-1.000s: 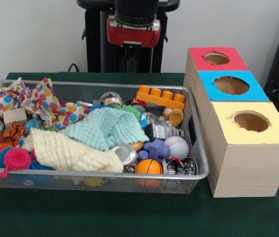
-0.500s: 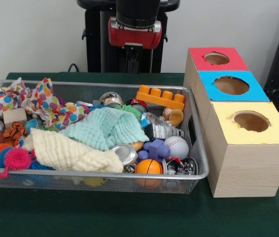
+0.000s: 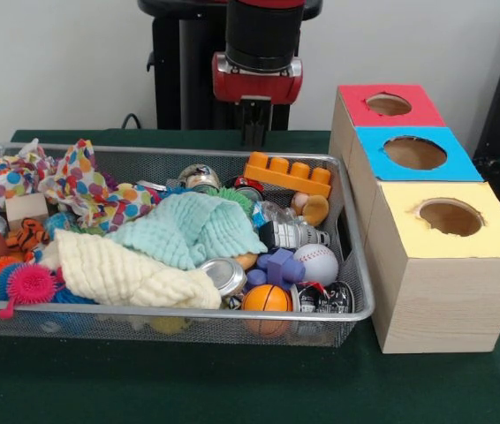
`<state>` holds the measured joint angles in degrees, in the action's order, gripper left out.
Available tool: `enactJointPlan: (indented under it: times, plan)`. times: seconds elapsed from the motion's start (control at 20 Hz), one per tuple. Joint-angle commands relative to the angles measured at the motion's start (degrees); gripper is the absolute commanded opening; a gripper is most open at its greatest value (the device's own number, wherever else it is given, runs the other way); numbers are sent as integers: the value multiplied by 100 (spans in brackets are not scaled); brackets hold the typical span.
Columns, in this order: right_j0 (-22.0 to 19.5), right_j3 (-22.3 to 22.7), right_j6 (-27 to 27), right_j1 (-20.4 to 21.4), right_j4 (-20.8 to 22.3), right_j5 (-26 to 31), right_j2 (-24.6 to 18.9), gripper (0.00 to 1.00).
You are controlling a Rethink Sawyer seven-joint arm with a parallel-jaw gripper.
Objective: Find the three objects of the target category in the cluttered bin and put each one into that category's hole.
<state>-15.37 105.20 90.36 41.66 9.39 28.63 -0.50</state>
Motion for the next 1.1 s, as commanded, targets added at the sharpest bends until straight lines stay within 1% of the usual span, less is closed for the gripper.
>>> enactJointPlan:
  times: [0.05, 0.25, 0.5, 0.65, 0.75, 0.95, 1.1]
  plan:
    - [180, 605, 1292, -106, -322, -409, -246, 0]
    - [258, 854, 1417, -56, -431, -639, -158, 0]
    - [310, 1131, 1442, -7, -550, -889, -80, 0]
    - [371, 1264, 1478, 58, -606, -980, -10, 0]
    - [340, 1282, 1400, 34, -629, -1013, -20, 0]
    - [295, 1046, 1170, -125, -620, -940, -57, 0]
    - [281, 712, 959, -244, -591, -645, -91, 0]
